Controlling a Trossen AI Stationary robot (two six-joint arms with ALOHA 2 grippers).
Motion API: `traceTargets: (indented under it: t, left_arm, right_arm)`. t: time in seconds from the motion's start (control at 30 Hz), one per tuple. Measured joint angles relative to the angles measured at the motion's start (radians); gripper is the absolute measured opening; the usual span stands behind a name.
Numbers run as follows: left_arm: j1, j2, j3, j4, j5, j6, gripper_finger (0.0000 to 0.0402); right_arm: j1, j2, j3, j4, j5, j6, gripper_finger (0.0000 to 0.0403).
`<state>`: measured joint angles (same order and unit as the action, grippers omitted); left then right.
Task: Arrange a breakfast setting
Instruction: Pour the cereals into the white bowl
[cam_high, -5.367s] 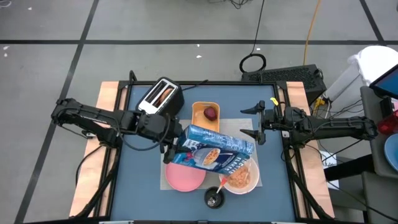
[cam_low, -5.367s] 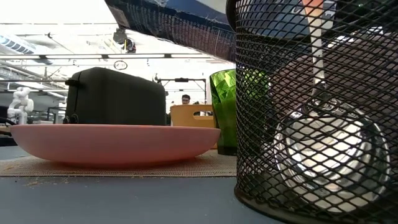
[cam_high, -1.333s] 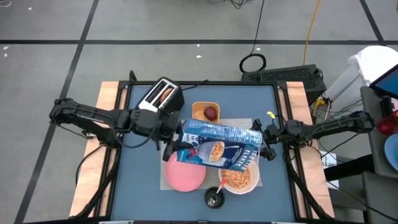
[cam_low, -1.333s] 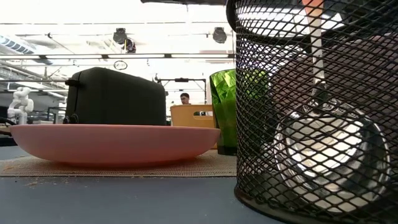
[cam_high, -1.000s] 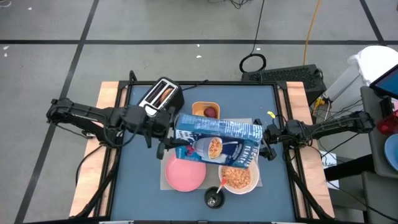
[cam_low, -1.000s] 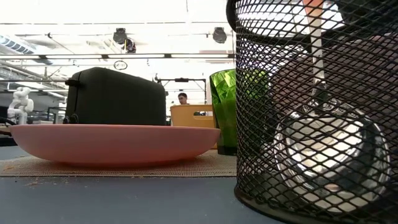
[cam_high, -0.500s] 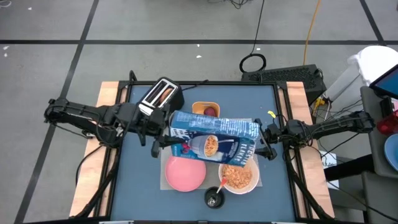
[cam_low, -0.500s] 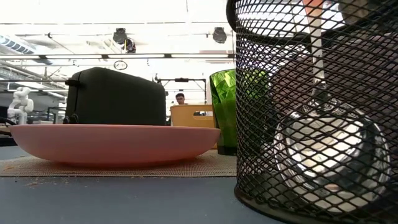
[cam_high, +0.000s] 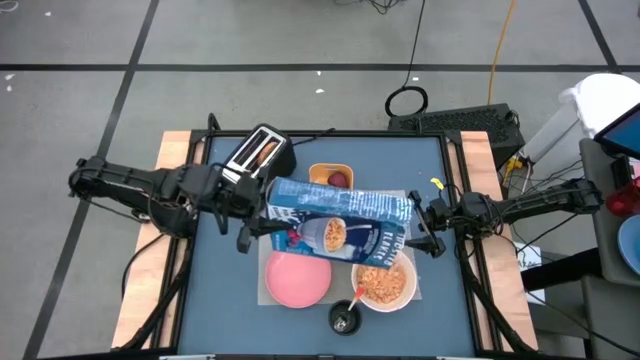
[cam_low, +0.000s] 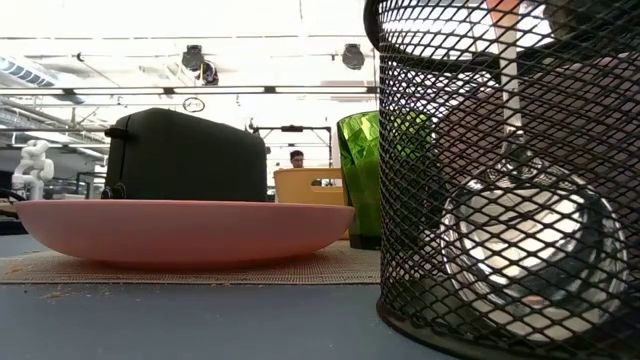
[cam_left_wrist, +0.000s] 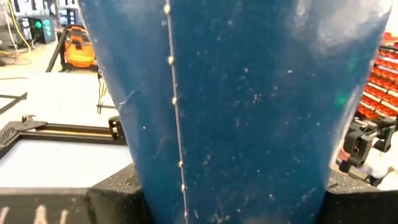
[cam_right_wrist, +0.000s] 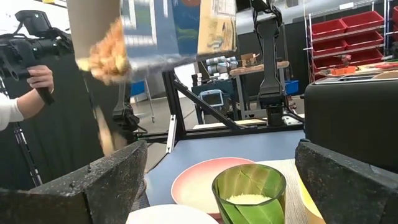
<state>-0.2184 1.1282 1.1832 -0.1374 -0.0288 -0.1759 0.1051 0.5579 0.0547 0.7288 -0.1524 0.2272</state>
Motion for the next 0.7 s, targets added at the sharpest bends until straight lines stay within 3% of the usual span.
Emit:
traceTargets:
  t: [0.7]
  left_arm:
    - [-0.001, -0.009, 0.000, -0.001, 0.000, 0.019, 0.0223]
  right_arm:
    - [0.002, 0.003, 0.000, 0.000, 0.050, 0.002, 0.0393]
